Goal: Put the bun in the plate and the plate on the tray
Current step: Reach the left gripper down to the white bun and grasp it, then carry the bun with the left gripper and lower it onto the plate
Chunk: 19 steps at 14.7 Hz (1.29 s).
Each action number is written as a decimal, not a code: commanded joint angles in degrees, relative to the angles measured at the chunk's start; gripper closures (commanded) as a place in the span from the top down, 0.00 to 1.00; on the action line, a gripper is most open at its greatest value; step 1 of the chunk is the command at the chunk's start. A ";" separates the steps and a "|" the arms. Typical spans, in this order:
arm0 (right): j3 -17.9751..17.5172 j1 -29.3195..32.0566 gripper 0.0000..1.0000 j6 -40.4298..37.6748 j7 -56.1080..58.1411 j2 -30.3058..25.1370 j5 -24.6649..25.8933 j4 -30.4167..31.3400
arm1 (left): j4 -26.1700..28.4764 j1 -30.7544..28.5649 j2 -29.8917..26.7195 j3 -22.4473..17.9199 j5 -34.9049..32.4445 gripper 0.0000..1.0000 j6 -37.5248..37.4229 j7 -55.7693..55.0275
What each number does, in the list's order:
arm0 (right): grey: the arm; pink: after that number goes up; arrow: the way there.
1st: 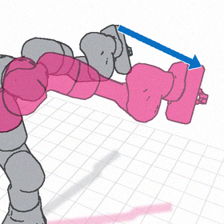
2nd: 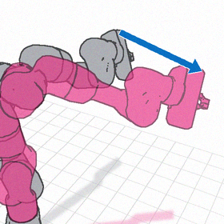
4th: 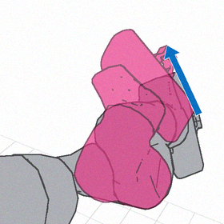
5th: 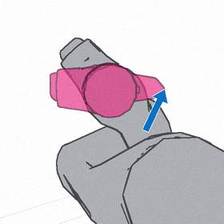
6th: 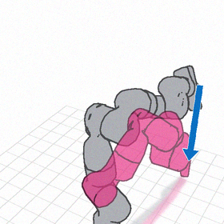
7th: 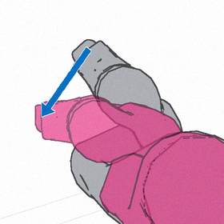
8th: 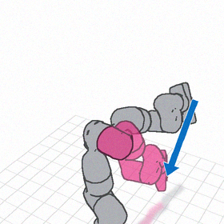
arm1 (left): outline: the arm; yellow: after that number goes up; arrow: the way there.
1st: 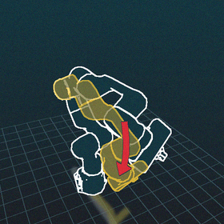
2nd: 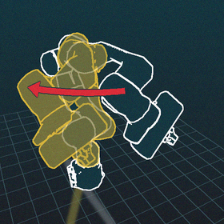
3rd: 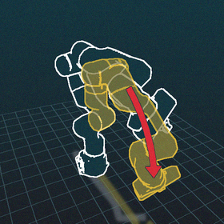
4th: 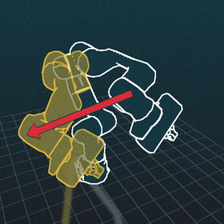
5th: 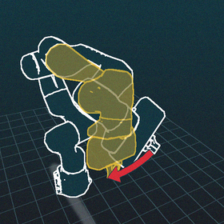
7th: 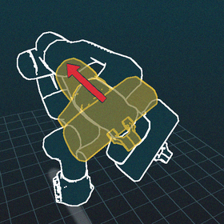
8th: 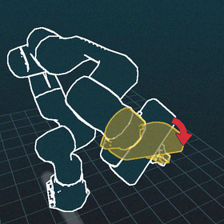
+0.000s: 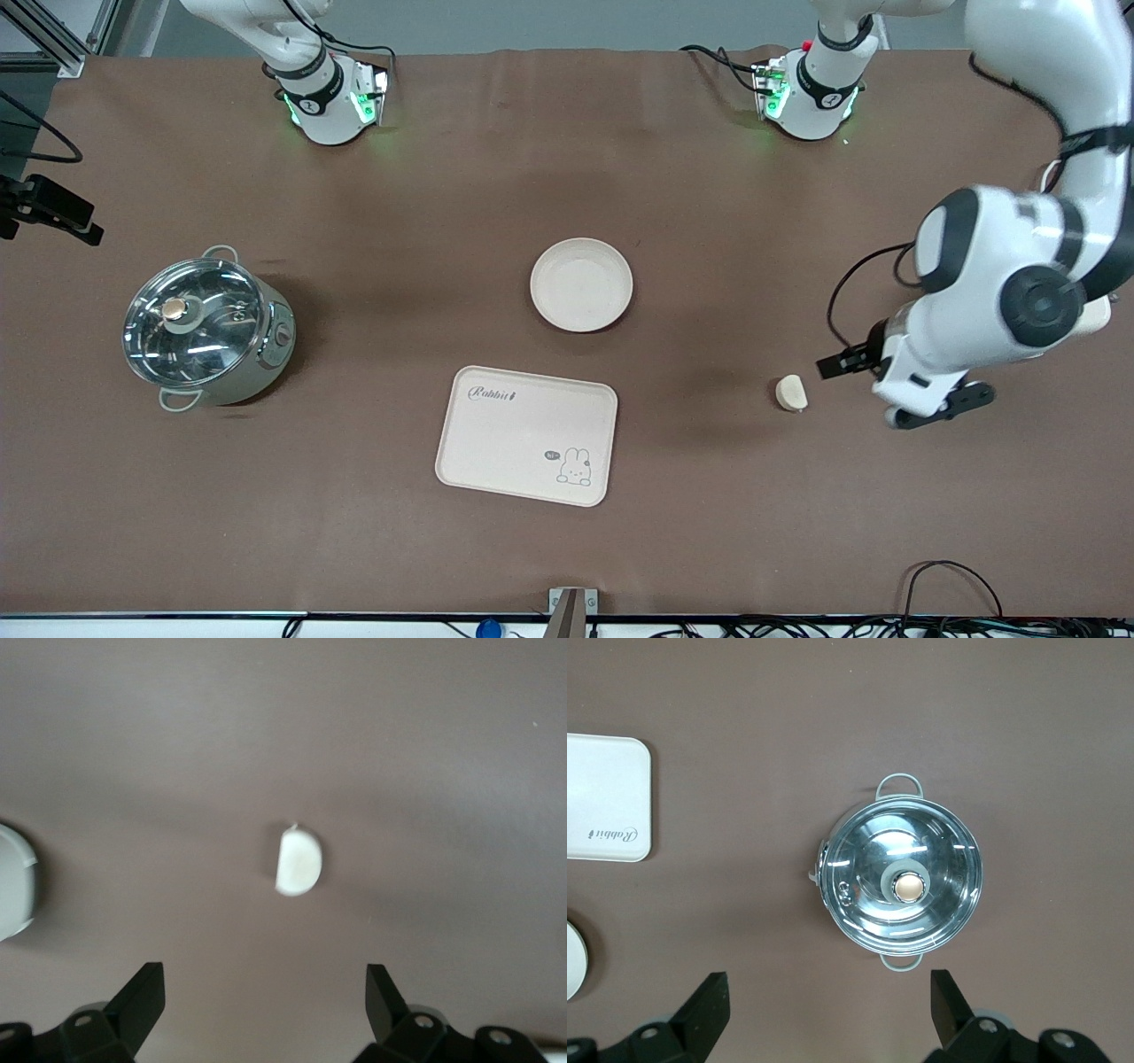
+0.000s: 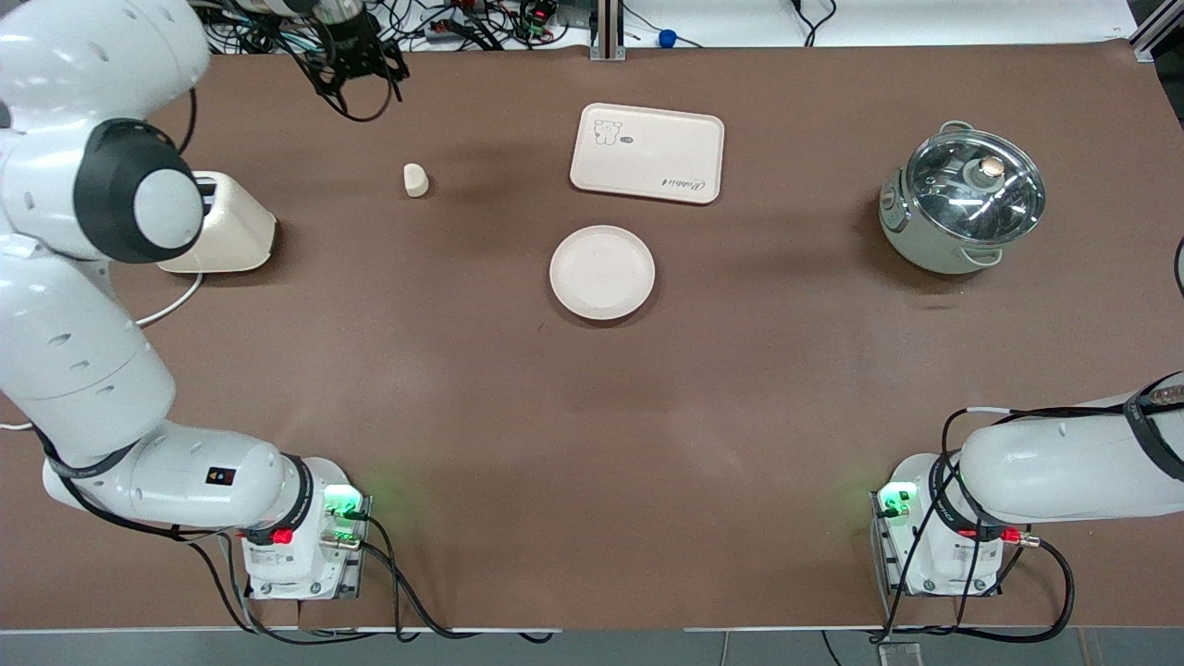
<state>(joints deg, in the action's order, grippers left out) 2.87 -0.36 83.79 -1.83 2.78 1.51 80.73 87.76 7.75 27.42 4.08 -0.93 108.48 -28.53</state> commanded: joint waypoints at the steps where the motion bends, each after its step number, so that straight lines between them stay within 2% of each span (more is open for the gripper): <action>1: -0.14 0.10 1.00 -0.21 -0.81 -0.05 0.68 -0.13 | 4.59 -0.72 3.06 0.05 -0.22 1.00 8.99 -0.65; 3: -0.14 0.10 1.00 -0.21 -0.81 -0.05 0.68 -0.13 | 7.58 -0.80 5.35 0.05 -0.22 1.00 15.50 -0.65; 5: -0.14 0.10 1.00 -0.30 -0.81 -0.05 0.68 -0.13 | 8.30 -0.98 8.33 0.05 -0.22 1.00 19.39 -0.56; 7: -0.14 0.10 1.00 -0.30 -0.81 -0.05 0.68 -0.13 | 8.21 -0.81 10.10 0.05 -0.22 1.00 20.80 -0.65; 9: -0.14 0.10 1.00 -0.30 -0.81 -0.05 0.68 -0.13 | 8.21 -0.80 11.16 0.14 0.13 0.93 20.81 -0.39; 13: -0.14 0.10 1.00 -0.21 -0.81 -0.05 0.68 -0.13 | 8.04 -0.72 12.66 0.49 1.36 0.71 20.90 -0.39; 15: -0.14 0.10 1.00 -0.30 -0.81 -0.05 0.68 -0.13 | 8.04 -0.37 12.74 0.49 1.37 0.47 20.90 -0.30; 17: -0.05 0.19 1.00 -0.30 -0.81 -0.05 0.60 -0.04 | 8.04 0.07 12.74 0.58 1.37 0.27 20.90 -0.30; 18: -0.05 0.19 1.00 -0.30 -0.81 -0.05 0.60 -0.04 | 8.04 0.16 12.92 0.58 1.28 0.22 20.90 -0.21; 19: -0.05 0.19 1.00 -0.30 -0.89 -0.05 0.60 -0.04 | 7.95 0.34 12.92 0.67 1.28 0.22 20.81 -0.38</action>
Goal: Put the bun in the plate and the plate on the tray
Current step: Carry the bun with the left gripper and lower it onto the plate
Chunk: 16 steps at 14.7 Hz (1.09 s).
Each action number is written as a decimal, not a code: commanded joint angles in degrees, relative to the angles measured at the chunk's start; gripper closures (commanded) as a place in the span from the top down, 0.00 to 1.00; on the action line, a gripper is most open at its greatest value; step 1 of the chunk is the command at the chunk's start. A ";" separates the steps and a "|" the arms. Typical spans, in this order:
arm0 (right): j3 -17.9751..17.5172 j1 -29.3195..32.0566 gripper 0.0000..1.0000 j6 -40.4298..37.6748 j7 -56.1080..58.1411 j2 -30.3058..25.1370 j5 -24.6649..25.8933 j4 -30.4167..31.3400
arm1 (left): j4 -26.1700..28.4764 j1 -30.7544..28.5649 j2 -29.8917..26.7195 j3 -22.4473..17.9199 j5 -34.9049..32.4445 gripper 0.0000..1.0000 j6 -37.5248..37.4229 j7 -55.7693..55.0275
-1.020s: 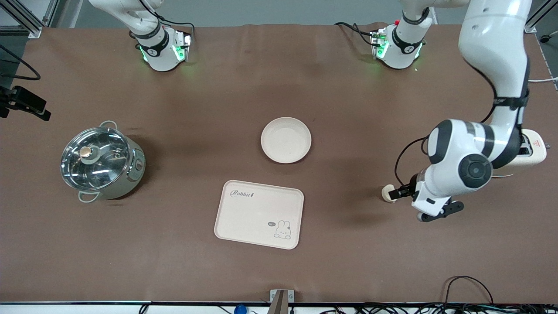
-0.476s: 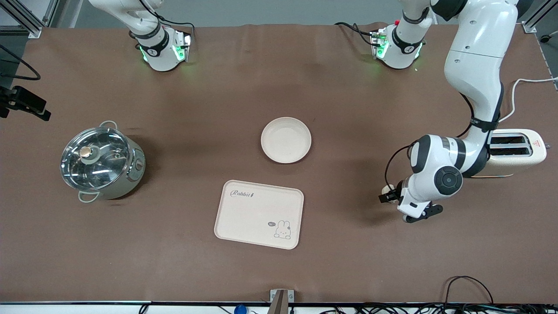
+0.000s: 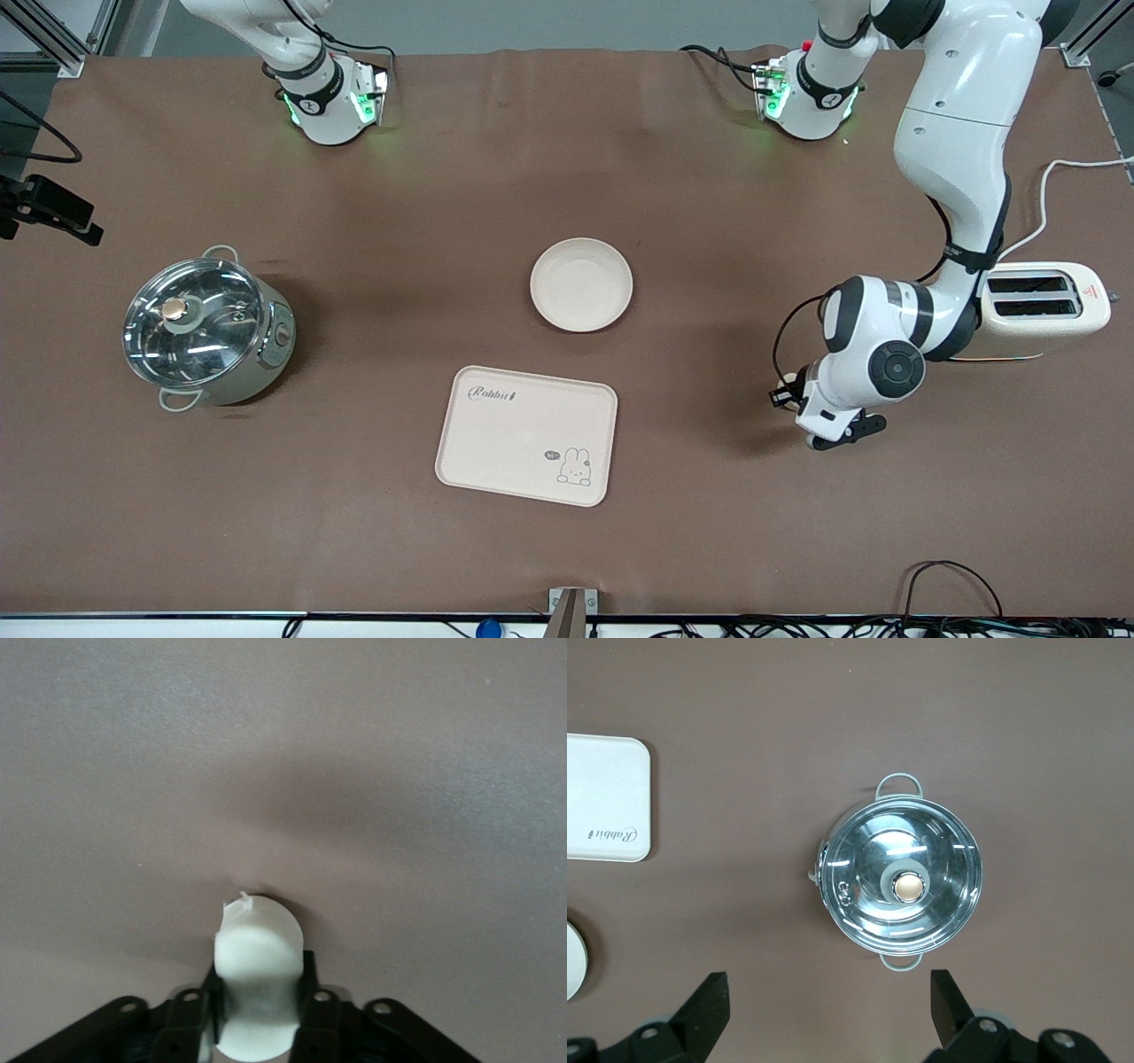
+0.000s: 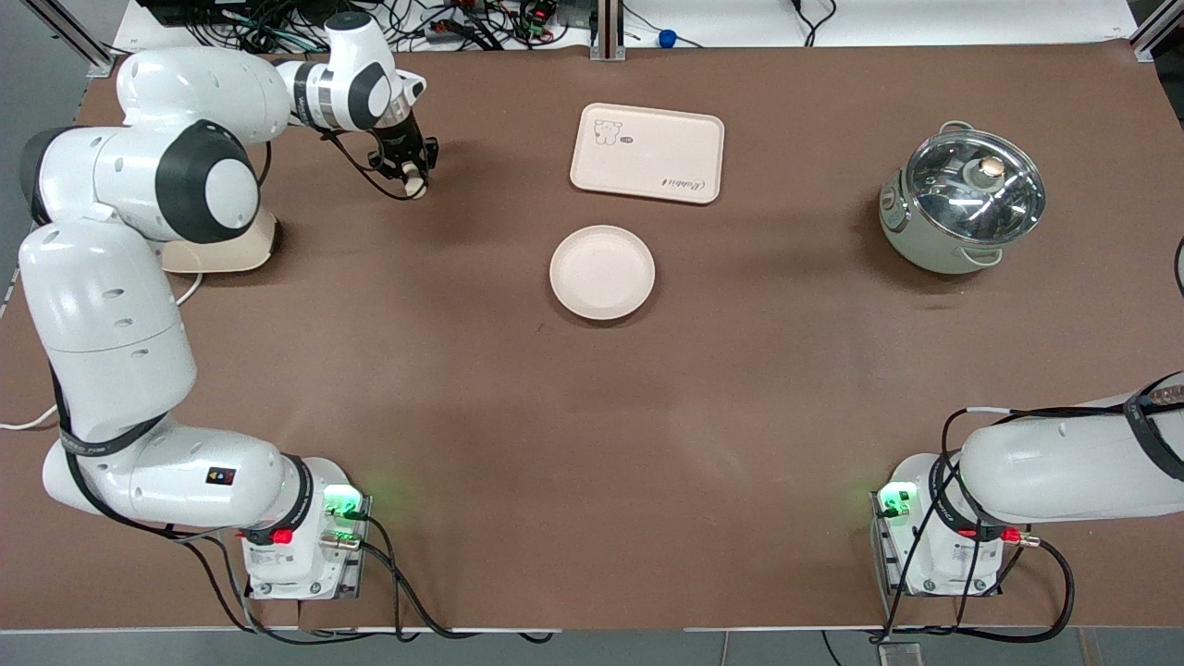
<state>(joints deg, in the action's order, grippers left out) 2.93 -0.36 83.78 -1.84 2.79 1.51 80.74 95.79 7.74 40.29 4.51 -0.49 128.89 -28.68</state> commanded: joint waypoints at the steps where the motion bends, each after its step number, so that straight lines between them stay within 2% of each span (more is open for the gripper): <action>1: -0.12 0.19 1.00 -0.29 -0.88 -0.06 0.60 -0.05 | -0.16 0.52 -0.38 0.41 0.93 0.22 0.05 -0.41; 4: -0.12 0.19 1.00 -0.29 -0.80 -0.06 0.60 -0.05 | -0.34 0.08 -3.01 6.02 1.19 0.22 -2.48 -2.94; 7: -0.12 0.36 1.00 -0.29 -0.80 -0.06 0.60 -0.05 | -0.43 0.26 -4.26 14.62 1.11 0.22 -3.64 -12.86; 9: -0.12 0.54 1.00 -0.29 -0.80 -0.06 0.60 -0.05 | -0.51 2.52 -3.82 18.50 0.41 0.23 -3.56 -20.68; 14: -0.12 0.54 1.00 -0.29 -0.80 -0.06 0.60 -0.05 | -2.09 16.05 -2.51 18.70 0.41 0.24 -2.85 -35.28; 16: -0.12 0.54 1.00 -0.29 -0.80 -0.06 0.60 -0.05 | -1.57 19.14 -1.62 18.43 0.14 0.25 -2.24 -39.16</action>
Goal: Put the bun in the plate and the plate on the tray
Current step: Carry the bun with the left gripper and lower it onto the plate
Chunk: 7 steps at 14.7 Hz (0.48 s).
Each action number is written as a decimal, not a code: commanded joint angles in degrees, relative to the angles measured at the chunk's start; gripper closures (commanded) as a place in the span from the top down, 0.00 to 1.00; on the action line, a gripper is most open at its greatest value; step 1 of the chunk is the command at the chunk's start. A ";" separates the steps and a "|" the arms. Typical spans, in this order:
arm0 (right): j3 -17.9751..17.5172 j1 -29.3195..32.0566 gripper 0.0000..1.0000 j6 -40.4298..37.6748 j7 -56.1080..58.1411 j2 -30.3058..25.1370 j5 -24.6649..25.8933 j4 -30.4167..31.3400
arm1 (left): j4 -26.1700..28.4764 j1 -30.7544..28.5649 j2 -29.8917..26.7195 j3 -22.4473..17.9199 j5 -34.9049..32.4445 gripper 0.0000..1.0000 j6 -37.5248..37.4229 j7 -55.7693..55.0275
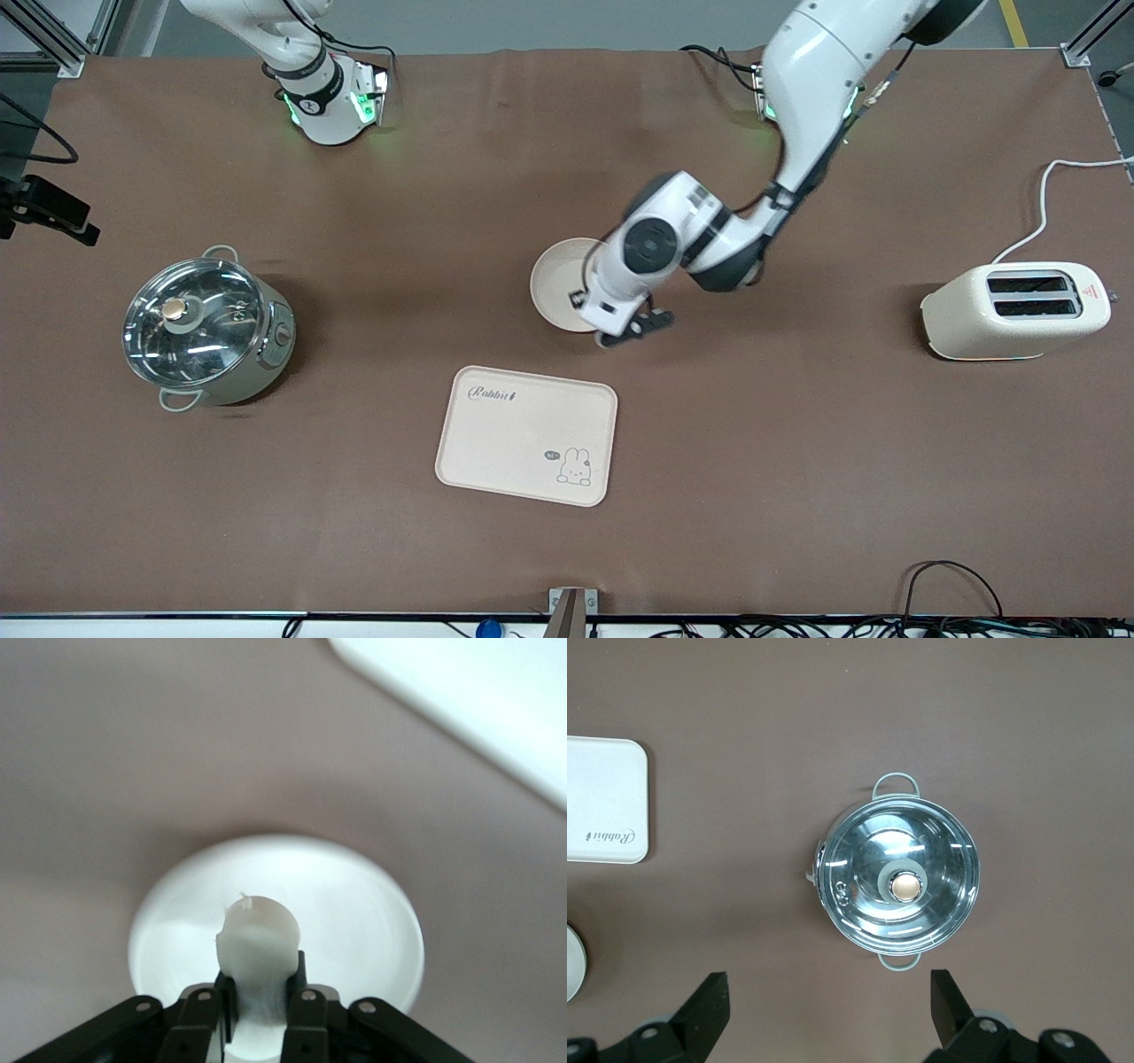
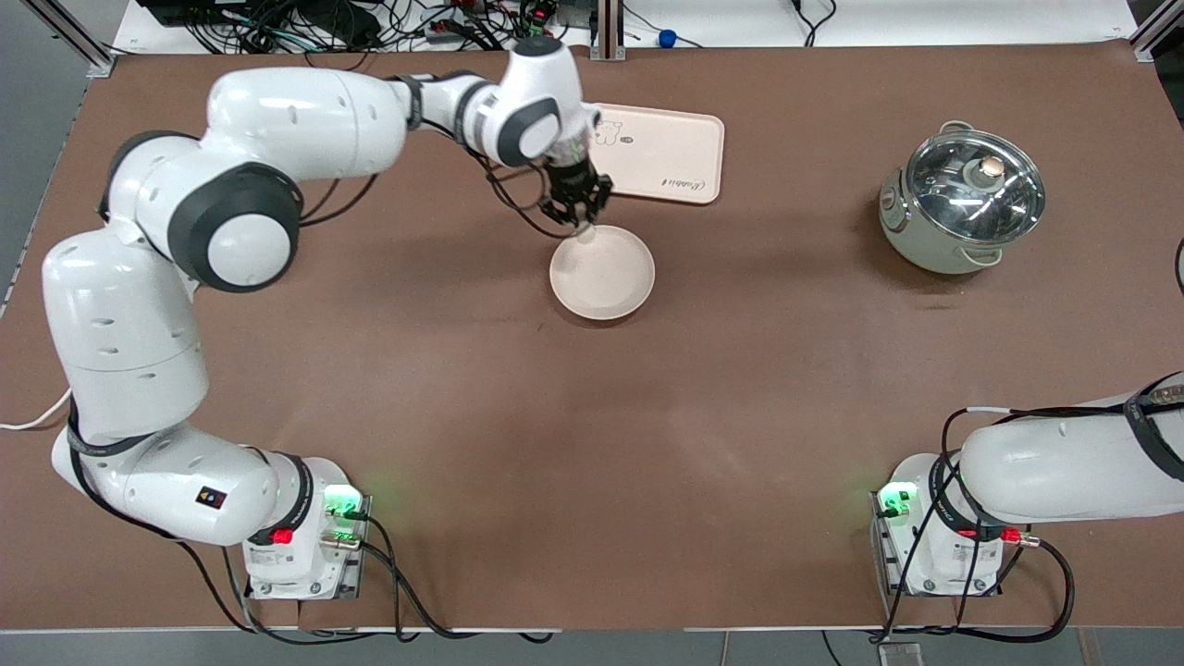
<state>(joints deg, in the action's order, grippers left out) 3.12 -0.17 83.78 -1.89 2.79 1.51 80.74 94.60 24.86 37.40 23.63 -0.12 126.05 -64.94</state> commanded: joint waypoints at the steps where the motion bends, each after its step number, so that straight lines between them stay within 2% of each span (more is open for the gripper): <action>1: -0.31 0.26 1.00 -0.28 -0.84 -0.07 0.60 -0.05 | -0.12 2.56 1.70 -0.69 -0.49 0.25 0.60 -3.69; 5: -0.31 0.35 1.00 -0.37 -1.28 -0.07 0.60 -0.05 | -0.29 3.35 4.16 -0.78 -2.07 0.30 1.91 -4.66; 6: -0.31 0.35 1.00 -0.46 -1.28 -0.07 0.60 -0.05 | -0.11 3.35 4.34 -0.78 -2.25 0.33 3.14 -5.36; 7: -0.31 0.35 1.00 -0.46 -1.28 -0.07 0.60 -0.05 | -0.11 3.26 4.69 -0.78 -2.51 0.40 3.32 -5.54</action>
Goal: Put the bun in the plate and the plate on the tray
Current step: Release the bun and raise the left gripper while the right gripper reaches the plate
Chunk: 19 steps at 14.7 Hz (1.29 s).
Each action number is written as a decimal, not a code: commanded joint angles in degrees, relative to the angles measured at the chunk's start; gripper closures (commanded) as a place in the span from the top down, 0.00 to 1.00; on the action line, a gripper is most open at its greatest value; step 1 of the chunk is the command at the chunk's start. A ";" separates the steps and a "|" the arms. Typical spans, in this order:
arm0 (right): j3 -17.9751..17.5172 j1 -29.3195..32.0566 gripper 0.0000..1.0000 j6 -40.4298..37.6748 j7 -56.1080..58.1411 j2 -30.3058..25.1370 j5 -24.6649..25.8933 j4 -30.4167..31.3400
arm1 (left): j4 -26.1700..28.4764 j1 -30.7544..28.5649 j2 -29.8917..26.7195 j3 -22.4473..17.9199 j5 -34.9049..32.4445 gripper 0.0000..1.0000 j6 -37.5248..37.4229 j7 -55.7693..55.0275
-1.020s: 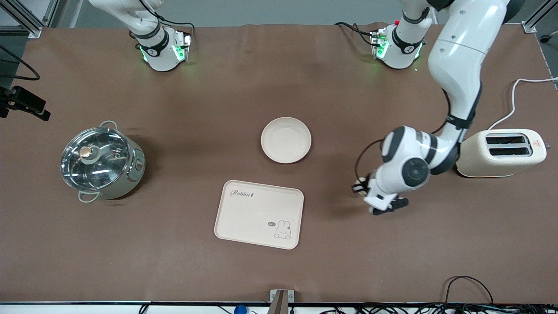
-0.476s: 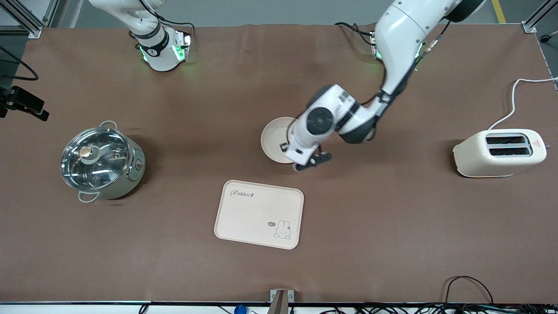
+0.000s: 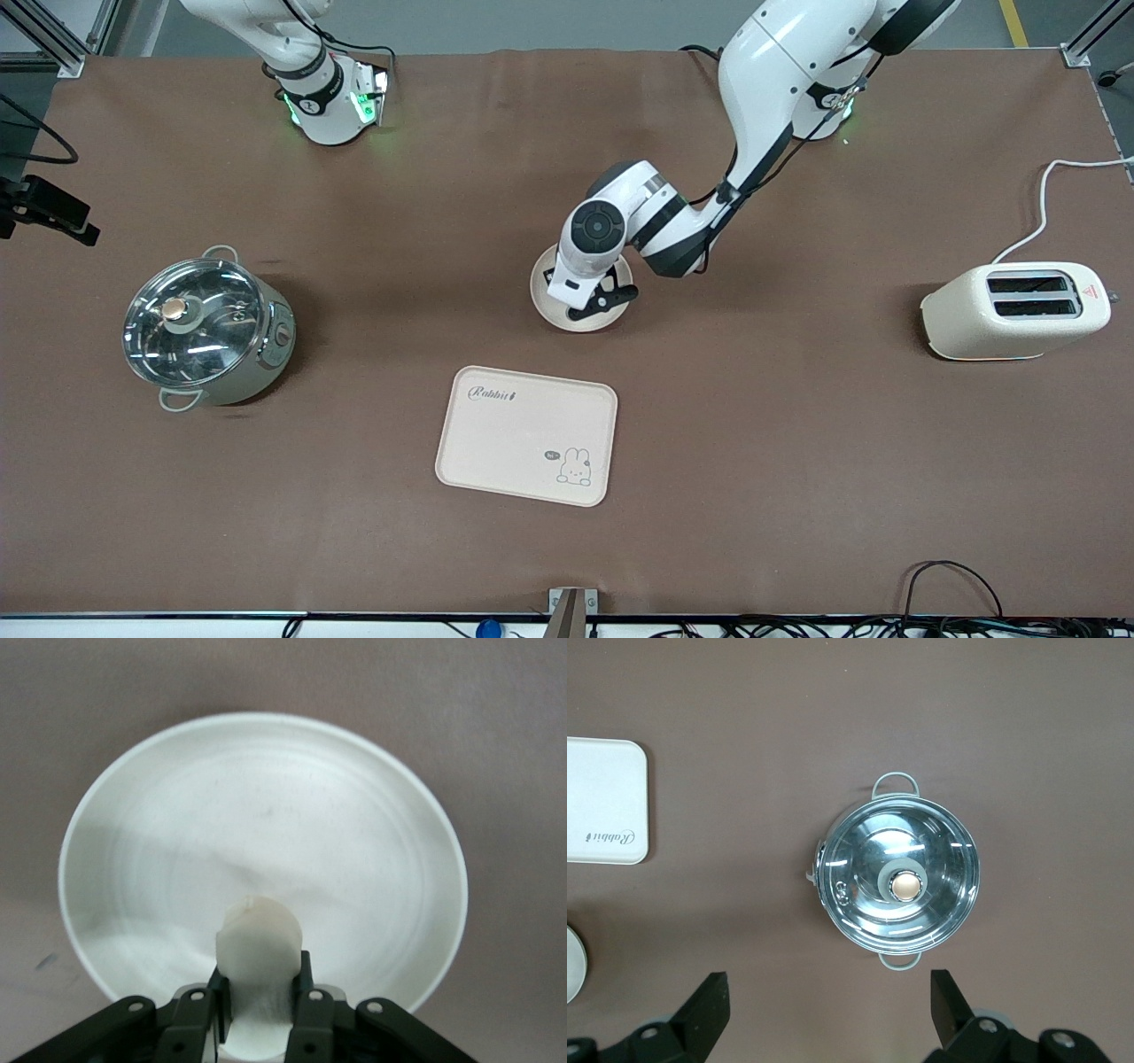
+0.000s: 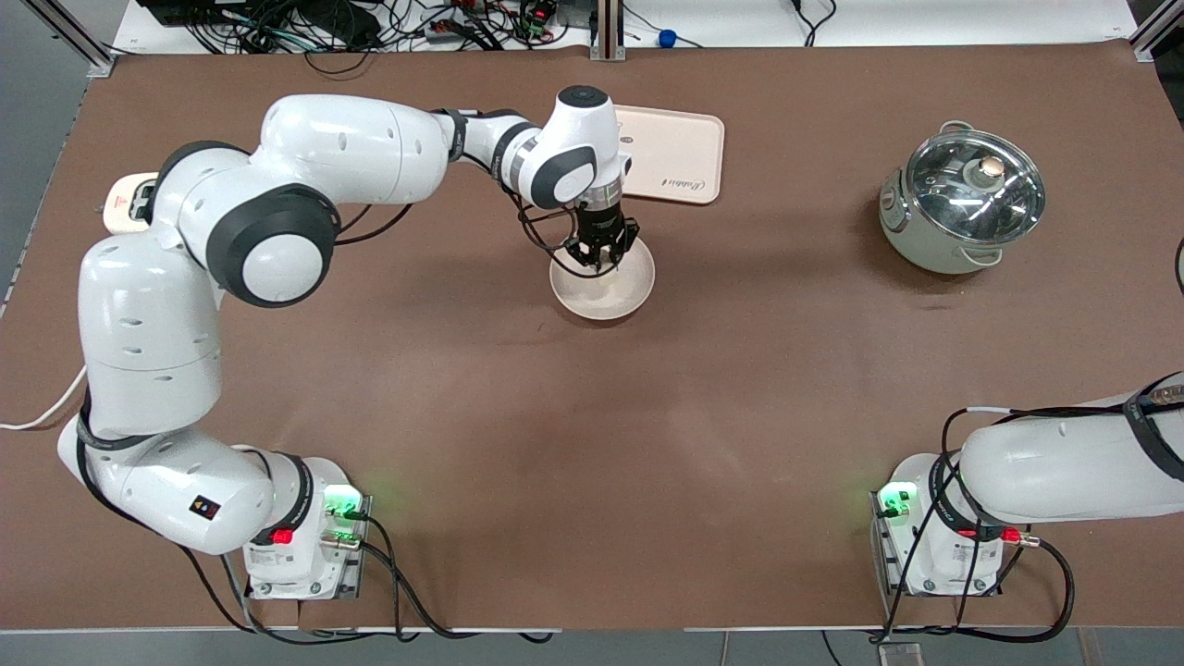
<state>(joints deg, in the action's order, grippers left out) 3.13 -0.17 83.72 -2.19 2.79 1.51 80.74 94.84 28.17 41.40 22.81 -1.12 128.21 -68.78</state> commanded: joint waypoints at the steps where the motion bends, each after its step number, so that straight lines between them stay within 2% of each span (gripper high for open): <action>1: -0.31 0.35 1.00 -0.40 -0.98 -0.07 0.60 -0.05 | -0.44 -0.05 0.70 0.04 -1.43 0.56 1.17 -1.71; 2: -0.31 0.35 1.00 -0.31 -0.72 -0.07 0.60 -0.05 | -0.53 -0.05 0.70 0.04 -1.43 0.84 1.17 -1.79; 3: -0.31 0.35 1.00 -0.23 -0.80 -0.07 0.60 0.03 | -0.62 -0.05 0.70 0.04 -1.43 1.00 1.17 -1.80; 6: -0.66 -0.44 1.00 -0.40 -0.89 0.72 0.51 0.38 | -2.62 -1.10 -0.52 -0.14 -1.52 1.00 0.82 -1.27; 8: -0.66 -1.75 1.00 -0.49 -0.28 1.25 -2.03 0.82 | -5.09 -2.59 -3.06 -0.31 -1.52 1.00 -0.84 -1.18; 11: -0.66 -5.44 1.00 -1.10 -0.19 5.89 -5.46 1.53 | -8.87 -5.92 -8.42 -0.93 -1.70 1.00 -7.34 -0.92; 13: -0.66 -7.82 1.00 -2.07 -0.19 9.50 -6.69 1.61 | -10.46 -9.87 -12.11 -0.84 -4.75 1.00 -11.65 0.74; 15: -0.66 -9.23 1.00 -1.11 -0.45 13.54 -14.12 4.06 | -11.60 -13.56 -14.84 -0.75 -7.40 1.00 -14.90 5.56; 17: -0.58 -9.67 1.00 4.57 -0.63 16.44 -21.61 8.53 | -12.65 -17.43 -16.95 -0.75 -7.50 1.00 -17.63 11.36; 19: -0.66 -13.08 1.00 13.96 -0.97 17.24 -22.87 14.51 | -13.97 -21.29 -18.71 -0.75 -7.67 1.00 -20.96 14.36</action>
<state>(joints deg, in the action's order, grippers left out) 2.09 -10.44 91.17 -2.42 20.49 -19.00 89.37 81.93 9.41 24.21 21.91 -7.69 110.52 -57.05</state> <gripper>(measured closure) 0.000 0.000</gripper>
